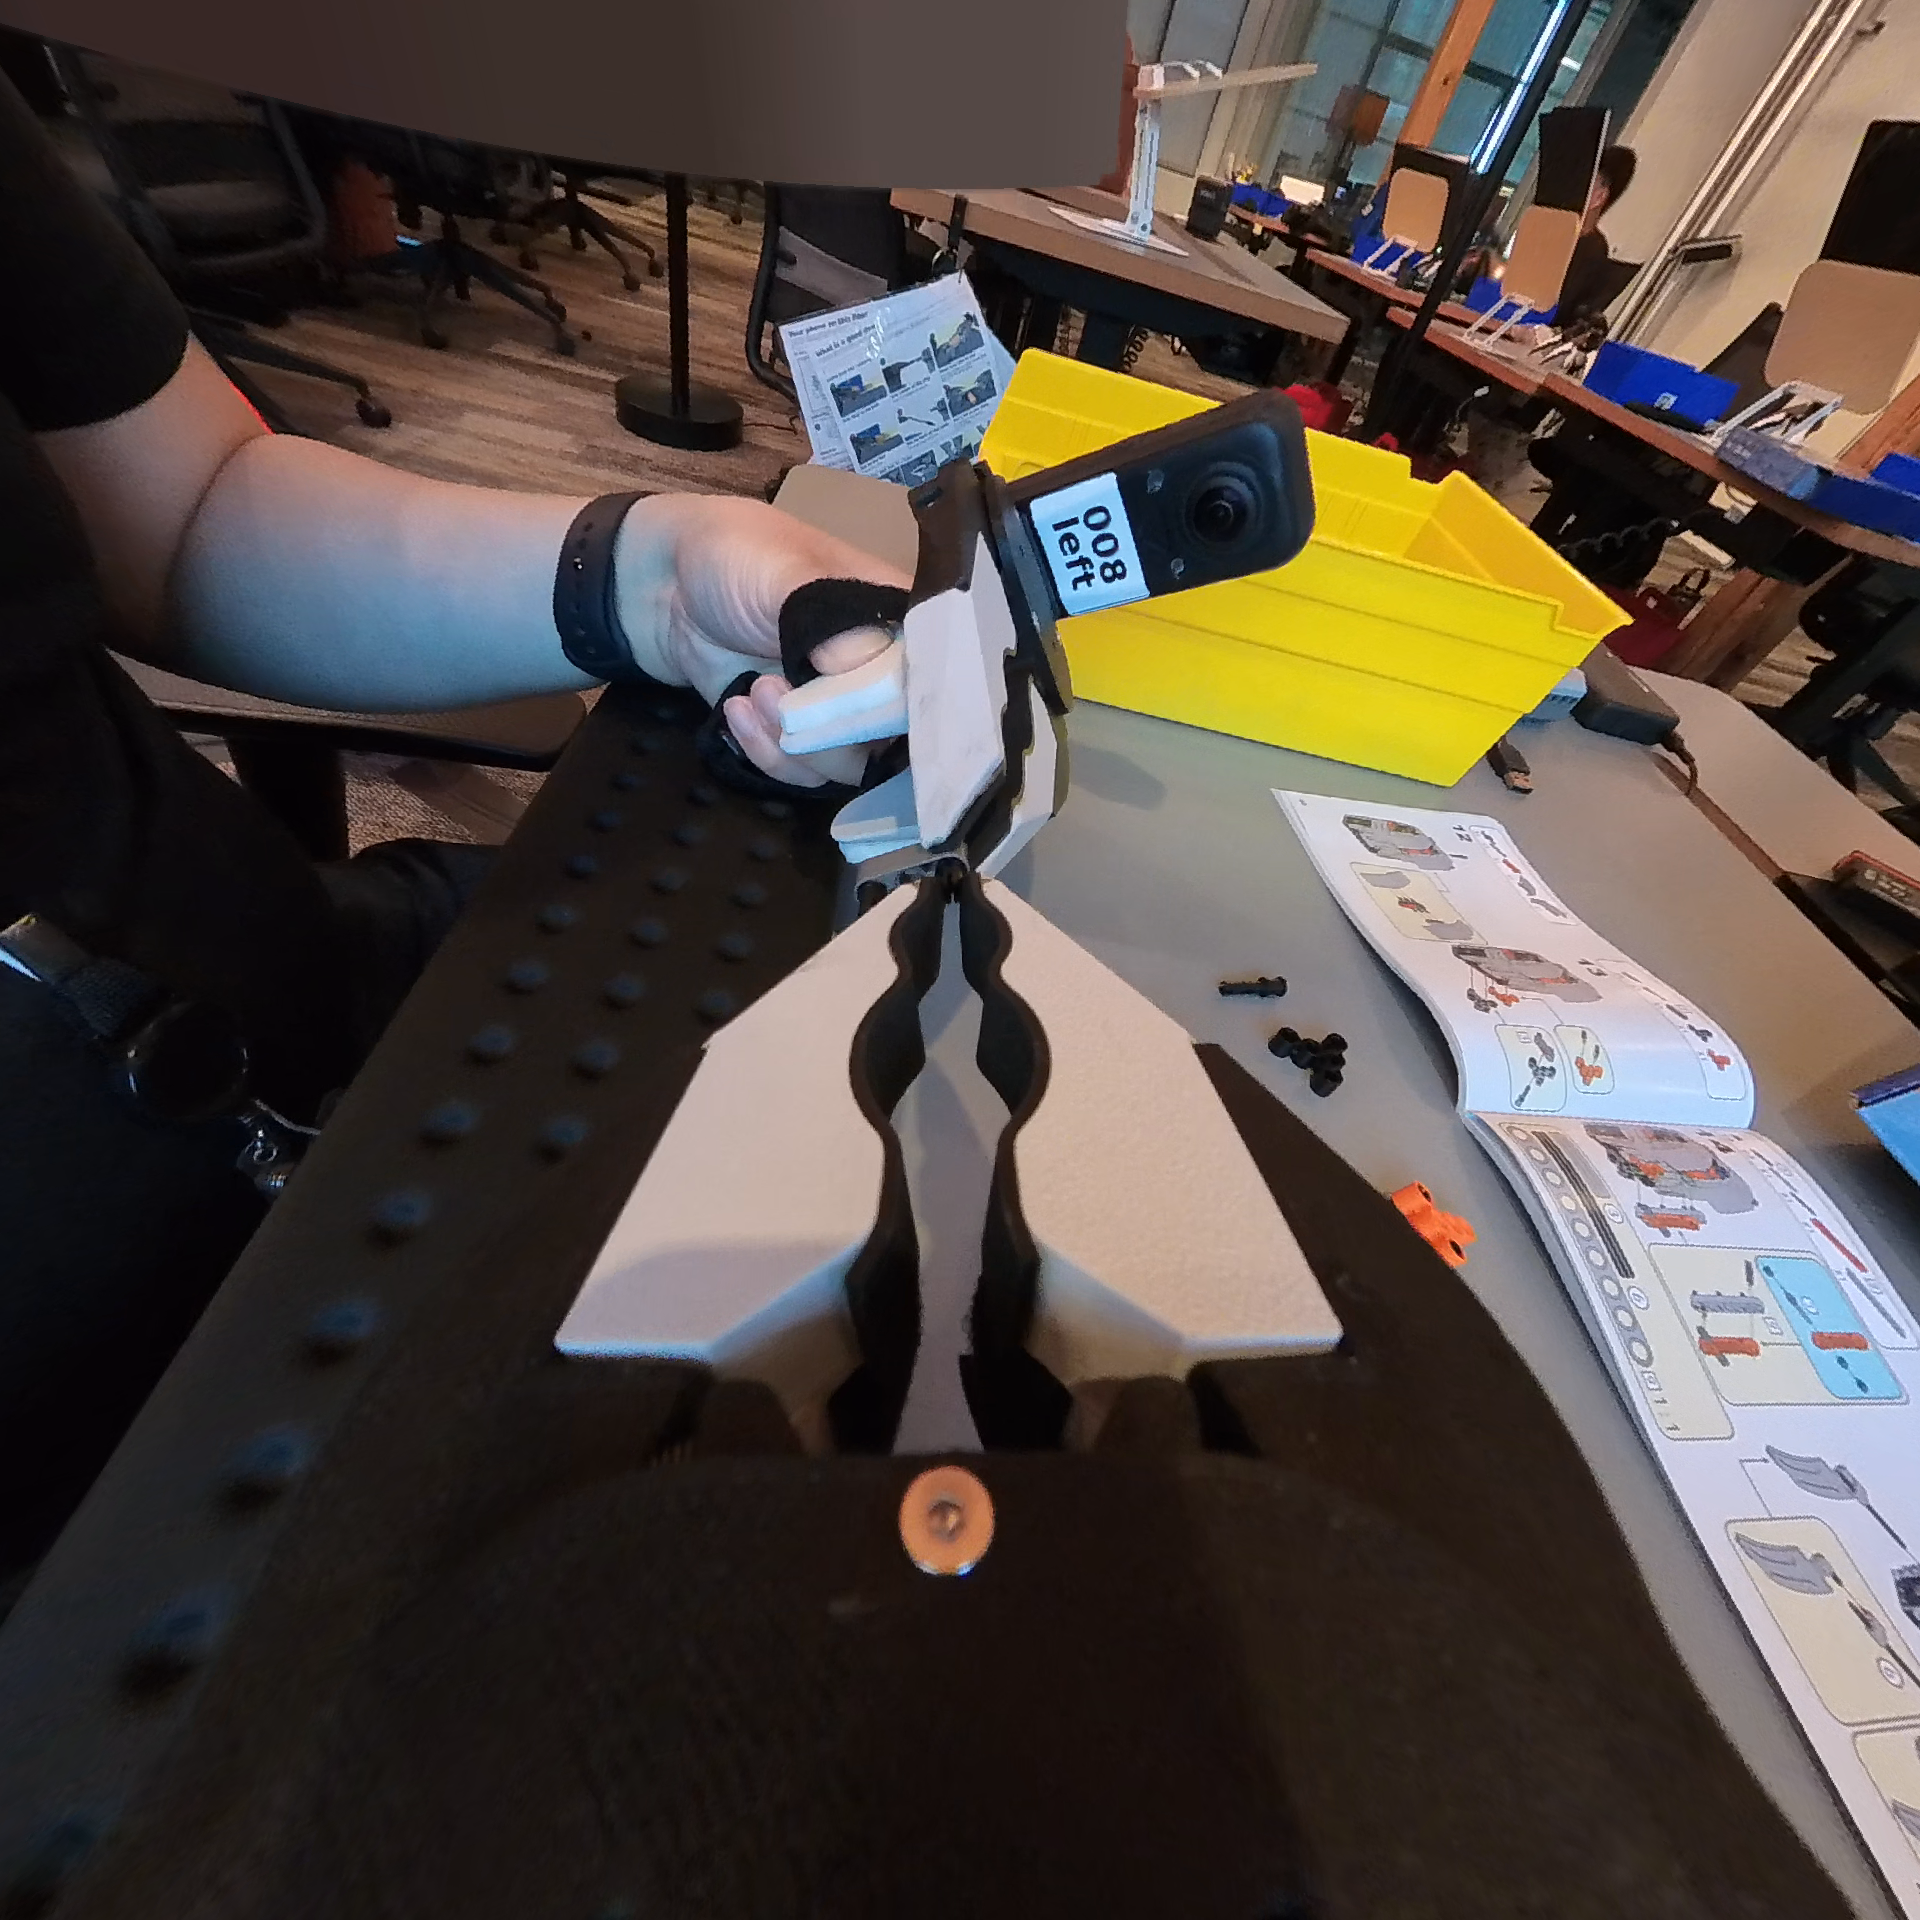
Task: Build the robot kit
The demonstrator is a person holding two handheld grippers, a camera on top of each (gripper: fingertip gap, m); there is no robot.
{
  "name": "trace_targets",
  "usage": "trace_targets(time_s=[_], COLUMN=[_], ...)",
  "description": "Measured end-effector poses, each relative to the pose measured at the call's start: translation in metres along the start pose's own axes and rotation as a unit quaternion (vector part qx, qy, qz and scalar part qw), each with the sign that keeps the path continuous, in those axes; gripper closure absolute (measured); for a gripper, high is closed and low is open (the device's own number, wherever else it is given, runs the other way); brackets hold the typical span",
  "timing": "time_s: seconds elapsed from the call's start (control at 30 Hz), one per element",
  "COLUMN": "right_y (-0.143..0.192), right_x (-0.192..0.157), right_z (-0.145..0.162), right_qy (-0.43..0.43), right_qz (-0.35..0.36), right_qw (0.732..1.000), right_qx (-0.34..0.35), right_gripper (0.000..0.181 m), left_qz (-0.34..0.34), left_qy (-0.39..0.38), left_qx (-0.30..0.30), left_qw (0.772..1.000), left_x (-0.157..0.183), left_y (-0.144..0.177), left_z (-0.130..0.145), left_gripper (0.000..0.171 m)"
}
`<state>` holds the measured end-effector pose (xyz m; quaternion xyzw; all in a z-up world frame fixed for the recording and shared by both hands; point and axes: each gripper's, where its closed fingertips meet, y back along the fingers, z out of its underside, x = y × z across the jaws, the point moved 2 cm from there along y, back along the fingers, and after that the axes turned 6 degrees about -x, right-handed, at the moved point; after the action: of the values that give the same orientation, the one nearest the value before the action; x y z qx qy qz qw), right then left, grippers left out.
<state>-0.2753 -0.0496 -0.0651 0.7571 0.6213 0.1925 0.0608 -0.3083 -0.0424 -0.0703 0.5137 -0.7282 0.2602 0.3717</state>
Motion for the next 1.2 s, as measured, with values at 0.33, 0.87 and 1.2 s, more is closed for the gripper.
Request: trace_targets(time_s=[0.33,0.87,1.2], right_y=[0.000,0.004,0.004], right_x=[0.002,0.008,0.013], right_z=[-0.004,-0.006,-0.008], right_qy=[0.003,0.014,-0.007], right_qz=[0.005,0.039,0.039], right_qw=[1.000,0.999,0.999], right_qx=[0.005,0.005,0.012], right_gripper=[0.179,0.179,0.178], left_qz=[0.019,0.012,-0.017], left_qy=[0.011,0.012,-0.019], left_qx=[0.010,0.017,0.014], left_qw=[1.000,1.000,1.000], left_x=[0.002,0.000,-0.001], left_y=[0.002,0.002,0.000], left_z=[-0.003,-0.004,-0.004], left_gripper=[0.168,0.150,0.162])
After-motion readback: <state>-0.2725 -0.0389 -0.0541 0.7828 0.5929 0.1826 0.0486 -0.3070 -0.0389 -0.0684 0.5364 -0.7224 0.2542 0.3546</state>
